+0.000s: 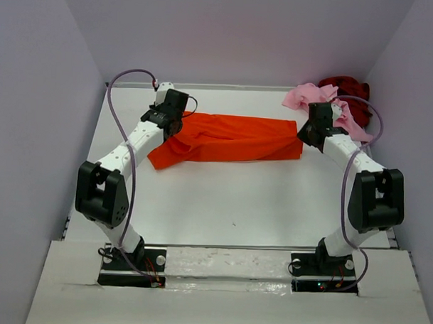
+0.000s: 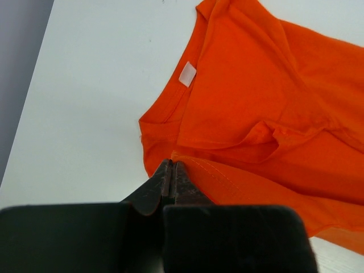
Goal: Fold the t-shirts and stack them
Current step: Fold the tshirt
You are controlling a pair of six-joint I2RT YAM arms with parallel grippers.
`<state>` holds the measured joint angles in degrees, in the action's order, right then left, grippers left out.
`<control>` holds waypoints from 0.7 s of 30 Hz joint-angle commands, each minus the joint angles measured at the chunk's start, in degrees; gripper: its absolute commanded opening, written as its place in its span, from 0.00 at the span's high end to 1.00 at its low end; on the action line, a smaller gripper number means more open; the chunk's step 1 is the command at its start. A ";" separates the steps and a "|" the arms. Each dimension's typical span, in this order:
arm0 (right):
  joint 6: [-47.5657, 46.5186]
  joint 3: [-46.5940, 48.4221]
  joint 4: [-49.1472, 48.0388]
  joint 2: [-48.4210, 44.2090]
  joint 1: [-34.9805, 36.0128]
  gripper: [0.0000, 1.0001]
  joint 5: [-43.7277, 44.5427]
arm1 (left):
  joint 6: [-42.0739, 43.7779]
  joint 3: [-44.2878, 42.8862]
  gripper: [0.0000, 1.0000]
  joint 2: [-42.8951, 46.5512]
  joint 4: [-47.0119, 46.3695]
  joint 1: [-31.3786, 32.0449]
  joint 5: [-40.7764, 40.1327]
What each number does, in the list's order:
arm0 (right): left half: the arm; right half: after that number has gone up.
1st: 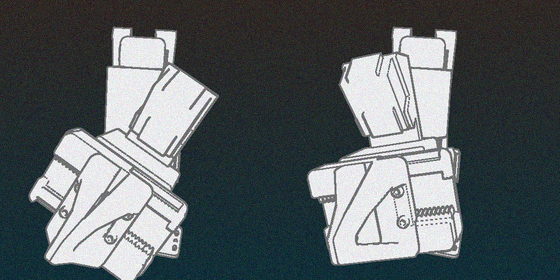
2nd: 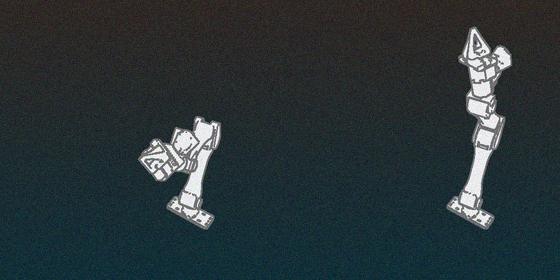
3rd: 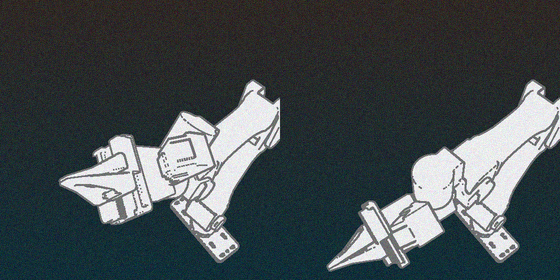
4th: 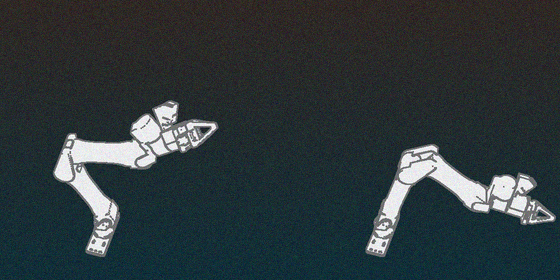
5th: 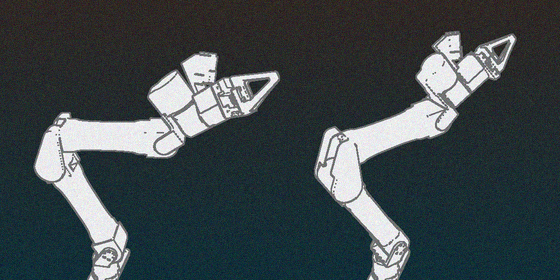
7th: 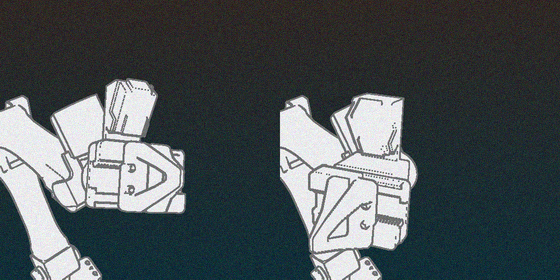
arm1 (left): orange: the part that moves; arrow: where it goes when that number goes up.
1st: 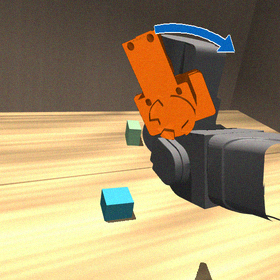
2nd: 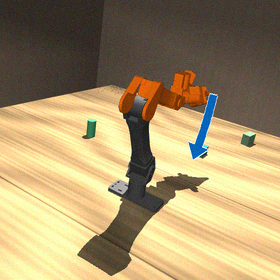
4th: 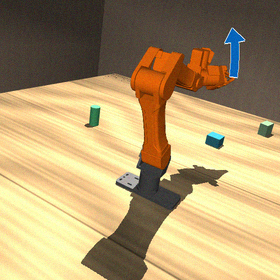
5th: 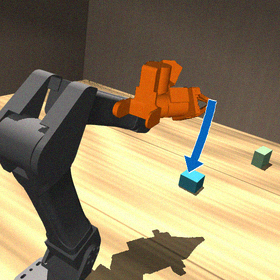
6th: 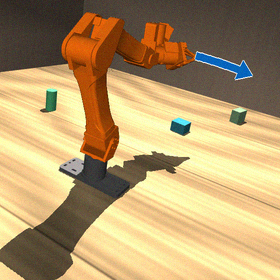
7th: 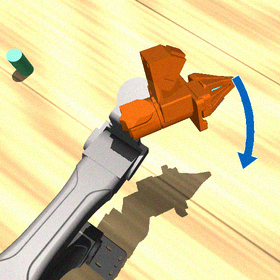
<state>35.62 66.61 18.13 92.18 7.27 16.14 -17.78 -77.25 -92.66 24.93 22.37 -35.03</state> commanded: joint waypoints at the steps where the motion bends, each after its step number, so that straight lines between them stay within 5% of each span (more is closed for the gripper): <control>1: 0.50 5.10 0.15 2.56 0.47 1.00 2.84 | 2.83 -6.94 1.00 -2.60 -3.13 -0.83 -0.83; 11: 0.24 12.22 2.79 13.02 0.47 1.00 4.69 | 5.21 -21.35 1.00 -15.16 -1.11 -2.94 -1.62; 21: 0.33 17.40 4.19 22.15 0.47 1.00 4.25 | 4.86 -22.06 1.00 -20.71 -2.95 -6.99 -0.48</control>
<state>35.79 80.03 21.63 112.16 7.27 18.57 -13.91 -97.21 -112.95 23.49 16.78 -34.46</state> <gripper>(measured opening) 0.019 0.014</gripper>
